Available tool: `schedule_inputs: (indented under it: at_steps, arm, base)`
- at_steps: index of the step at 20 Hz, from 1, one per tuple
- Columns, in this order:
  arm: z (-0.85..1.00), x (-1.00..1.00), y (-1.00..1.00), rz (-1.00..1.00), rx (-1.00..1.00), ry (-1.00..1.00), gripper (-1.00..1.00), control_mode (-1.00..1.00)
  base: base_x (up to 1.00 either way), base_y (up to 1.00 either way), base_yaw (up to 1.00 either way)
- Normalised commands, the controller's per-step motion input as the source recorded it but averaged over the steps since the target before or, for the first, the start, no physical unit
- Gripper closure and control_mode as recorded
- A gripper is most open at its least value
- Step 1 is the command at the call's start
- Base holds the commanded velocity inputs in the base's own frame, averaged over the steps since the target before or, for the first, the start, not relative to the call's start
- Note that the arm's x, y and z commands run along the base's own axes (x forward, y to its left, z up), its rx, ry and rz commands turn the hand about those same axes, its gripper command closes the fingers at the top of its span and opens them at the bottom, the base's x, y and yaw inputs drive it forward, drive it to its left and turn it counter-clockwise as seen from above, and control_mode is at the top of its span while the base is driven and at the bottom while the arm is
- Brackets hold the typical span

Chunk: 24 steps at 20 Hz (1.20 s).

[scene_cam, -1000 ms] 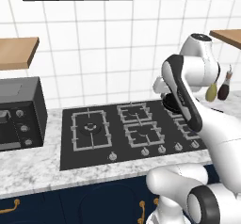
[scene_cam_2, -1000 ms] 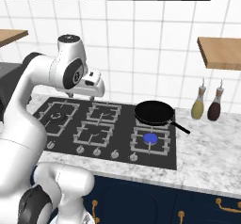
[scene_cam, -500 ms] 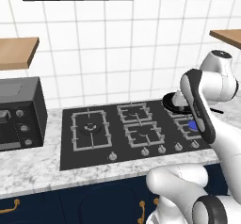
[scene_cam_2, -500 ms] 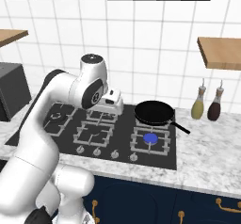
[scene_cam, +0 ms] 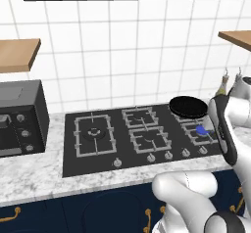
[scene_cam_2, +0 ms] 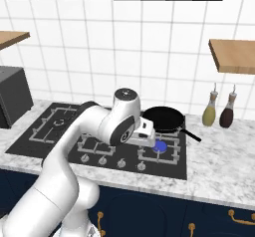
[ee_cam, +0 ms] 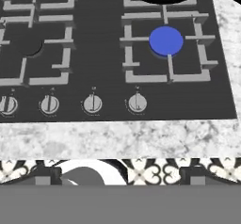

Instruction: Turn off the front right burner of the stove.

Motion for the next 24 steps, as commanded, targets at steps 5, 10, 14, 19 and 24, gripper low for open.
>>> schedule_inputs:
  at_steps: [5, 10, 14, 19, 24]
  arm:
    - [-0.53, 0.20, -0.23, 0.00, -0.13, 0.00, -1.00, -1.00]
    - [-0.41, 0.25, -0.07, 0.00, -0.03, 0.00, -1.00, -1.00]
    - [-0.31, 0.21, 0.00, 0.00, 0.00, 0.01, -1.00, -1.00]
    - [-0.31, 0.27, 0.00, 0.00, 0.00, 0.07, -1.00, -1.00]
    - [-0.29, 0.31, 0.00, 0.00, 0.00, 0.07, -1.00, -1.00]
  base:
    - [0.00, 0.00, 0.00]
    - [0.00, 0.00, 0.00]
    - [0.00, 0.00, 0.00]
    - [0.00, 0.00, 0.00]
    - [0.00, 0.00, 0.00]
